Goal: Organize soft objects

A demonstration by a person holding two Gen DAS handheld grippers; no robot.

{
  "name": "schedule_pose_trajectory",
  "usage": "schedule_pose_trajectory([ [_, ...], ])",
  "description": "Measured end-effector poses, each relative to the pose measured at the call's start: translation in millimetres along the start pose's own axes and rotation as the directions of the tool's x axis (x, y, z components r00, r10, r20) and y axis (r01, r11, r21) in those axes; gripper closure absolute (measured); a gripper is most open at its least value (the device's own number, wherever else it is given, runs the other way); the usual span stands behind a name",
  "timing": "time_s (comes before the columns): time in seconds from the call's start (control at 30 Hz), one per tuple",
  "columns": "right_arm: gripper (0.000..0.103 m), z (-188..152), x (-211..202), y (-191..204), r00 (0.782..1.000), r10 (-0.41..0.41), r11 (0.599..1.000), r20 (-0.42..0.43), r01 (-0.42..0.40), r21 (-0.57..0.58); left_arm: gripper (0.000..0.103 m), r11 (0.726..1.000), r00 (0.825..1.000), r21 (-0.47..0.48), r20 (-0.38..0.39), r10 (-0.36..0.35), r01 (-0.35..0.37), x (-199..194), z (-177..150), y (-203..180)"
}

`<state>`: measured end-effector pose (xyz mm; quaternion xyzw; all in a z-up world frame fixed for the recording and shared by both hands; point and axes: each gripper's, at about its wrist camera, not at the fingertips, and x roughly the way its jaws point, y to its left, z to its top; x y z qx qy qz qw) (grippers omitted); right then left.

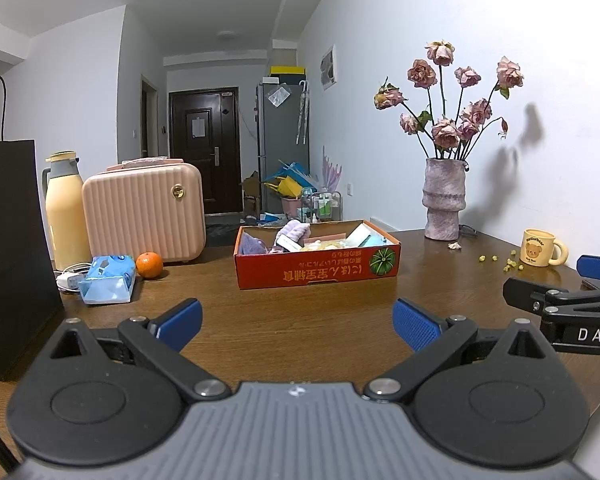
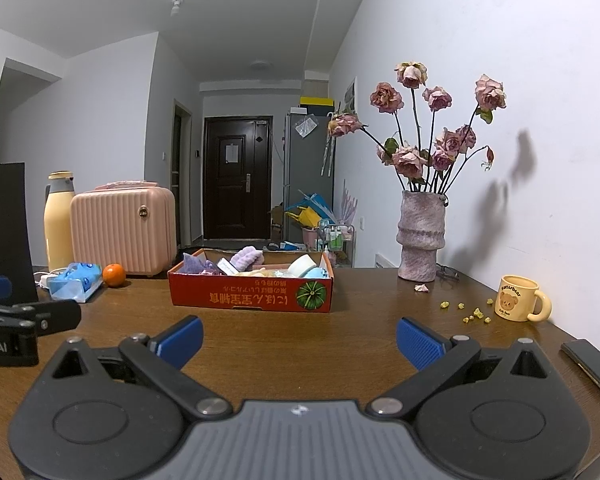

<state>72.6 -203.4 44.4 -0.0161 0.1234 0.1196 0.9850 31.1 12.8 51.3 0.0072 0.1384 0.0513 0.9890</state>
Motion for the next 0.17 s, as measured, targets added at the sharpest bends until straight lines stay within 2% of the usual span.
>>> schedule_pose_trajectory([
  [0.17,0.000,-0.7,4.3,-0.3,1.000,0.003,1.000,-0.007,-0.003,-0.005,0.000,1.000,1.000,-0.004,-0.003,-0.010,0.010,1.4,-0.6,1.9],
])
